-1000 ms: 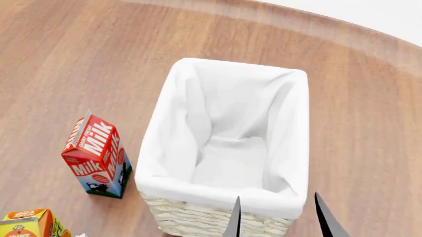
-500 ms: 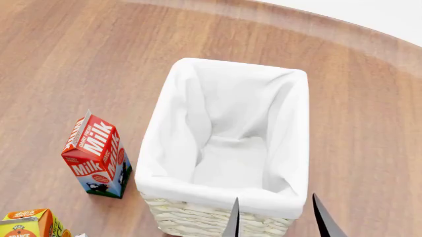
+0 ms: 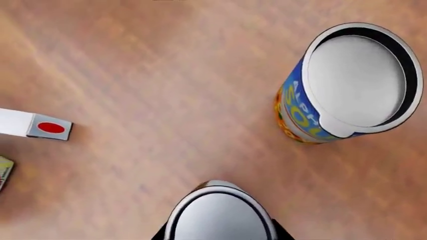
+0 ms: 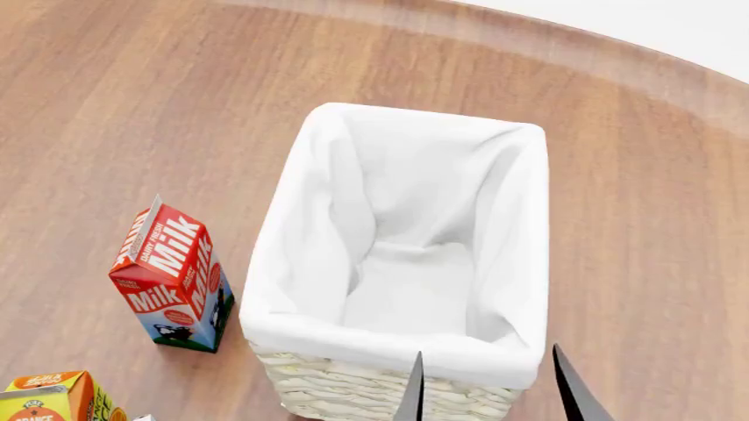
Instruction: Pick up the tomato sauce, and put it in the basket.
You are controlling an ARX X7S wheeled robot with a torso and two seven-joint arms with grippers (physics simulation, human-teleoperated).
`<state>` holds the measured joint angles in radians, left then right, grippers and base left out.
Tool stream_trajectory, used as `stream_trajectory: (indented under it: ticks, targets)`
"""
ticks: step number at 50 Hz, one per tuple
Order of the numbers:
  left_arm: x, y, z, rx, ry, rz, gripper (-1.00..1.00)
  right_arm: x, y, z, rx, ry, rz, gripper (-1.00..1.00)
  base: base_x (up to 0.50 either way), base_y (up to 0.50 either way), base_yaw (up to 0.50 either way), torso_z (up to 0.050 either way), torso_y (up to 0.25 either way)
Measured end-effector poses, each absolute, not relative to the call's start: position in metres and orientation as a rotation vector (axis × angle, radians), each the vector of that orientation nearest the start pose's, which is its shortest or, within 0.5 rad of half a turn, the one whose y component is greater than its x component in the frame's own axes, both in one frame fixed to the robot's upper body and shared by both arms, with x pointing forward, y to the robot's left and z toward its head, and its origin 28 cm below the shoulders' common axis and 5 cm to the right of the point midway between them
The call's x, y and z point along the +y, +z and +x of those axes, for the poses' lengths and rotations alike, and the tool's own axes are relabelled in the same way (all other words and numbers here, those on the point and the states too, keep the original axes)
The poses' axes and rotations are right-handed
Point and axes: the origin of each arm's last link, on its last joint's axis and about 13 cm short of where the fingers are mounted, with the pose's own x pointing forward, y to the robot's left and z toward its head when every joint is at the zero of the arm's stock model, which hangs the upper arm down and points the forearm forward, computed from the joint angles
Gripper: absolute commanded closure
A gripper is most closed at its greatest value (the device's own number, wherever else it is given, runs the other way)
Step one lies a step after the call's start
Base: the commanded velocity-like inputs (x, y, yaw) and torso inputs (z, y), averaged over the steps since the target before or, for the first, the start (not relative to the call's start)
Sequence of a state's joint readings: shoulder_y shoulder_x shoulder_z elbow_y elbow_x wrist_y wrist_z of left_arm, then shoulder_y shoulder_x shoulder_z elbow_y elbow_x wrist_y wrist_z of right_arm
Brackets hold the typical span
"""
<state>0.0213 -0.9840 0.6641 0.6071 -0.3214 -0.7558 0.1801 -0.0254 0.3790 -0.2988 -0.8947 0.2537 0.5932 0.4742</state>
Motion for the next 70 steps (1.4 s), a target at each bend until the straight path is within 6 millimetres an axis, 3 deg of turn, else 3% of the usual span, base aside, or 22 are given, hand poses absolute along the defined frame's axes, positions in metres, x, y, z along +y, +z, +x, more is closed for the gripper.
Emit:
stream_trajectory:
  ticks: [11,20,70]
  targets:
    - [0.288,0.065,0.131,0.68,-0.84,0.659,1.0,-0.085,0.135,0.155,-0.177,0.038,-0.09,-1.0,0.0,0.0,0.0,0.0,0.0]
    - [0.288,0.082,0.133,0.599,-0.814,0.632,1.0,-0.085,0.135,0.155,-0.179,0.037,-0.091,-1.0,0.0,0.0,0.0,0.0,0.0]
    - [0.264,0.252,0.161,0.019,-0.745,0.519,1.0,-0.085,0.135,0.155,-0.177,0.04,-0.091,-1.0,0.0,0.0,0.0,0.0,0.0]
